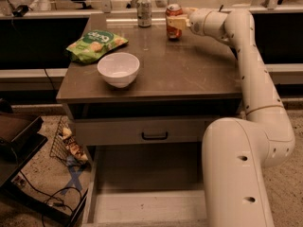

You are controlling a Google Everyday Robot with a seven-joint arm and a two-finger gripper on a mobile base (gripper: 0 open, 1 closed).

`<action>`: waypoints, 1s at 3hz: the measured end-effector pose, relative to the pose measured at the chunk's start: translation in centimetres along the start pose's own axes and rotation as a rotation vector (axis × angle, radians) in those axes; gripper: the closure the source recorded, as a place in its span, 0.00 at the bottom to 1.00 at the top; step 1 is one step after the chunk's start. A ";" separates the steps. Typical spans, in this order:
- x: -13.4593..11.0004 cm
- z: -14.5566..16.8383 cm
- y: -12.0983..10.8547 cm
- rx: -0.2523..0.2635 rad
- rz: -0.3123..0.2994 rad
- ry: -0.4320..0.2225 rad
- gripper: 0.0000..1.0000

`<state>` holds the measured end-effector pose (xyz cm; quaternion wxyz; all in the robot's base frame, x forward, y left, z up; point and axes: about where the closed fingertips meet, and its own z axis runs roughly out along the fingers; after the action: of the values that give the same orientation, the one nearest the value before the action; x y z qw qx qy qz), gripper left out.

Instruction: Place coke can into middle drawer

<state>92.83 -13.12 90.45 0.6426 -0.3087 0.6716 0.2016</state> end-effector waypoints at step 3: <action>-14.5 -15.5 -1.0 0.168 -0.172 -0.106 1.00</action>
Offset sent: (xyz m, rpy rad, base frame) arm -0.1511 -0.0489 0.0830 -0.1013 -0.1003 -0.0720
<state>81.84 -21.91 106.37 0.7156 -0.2992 0.6224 0.1048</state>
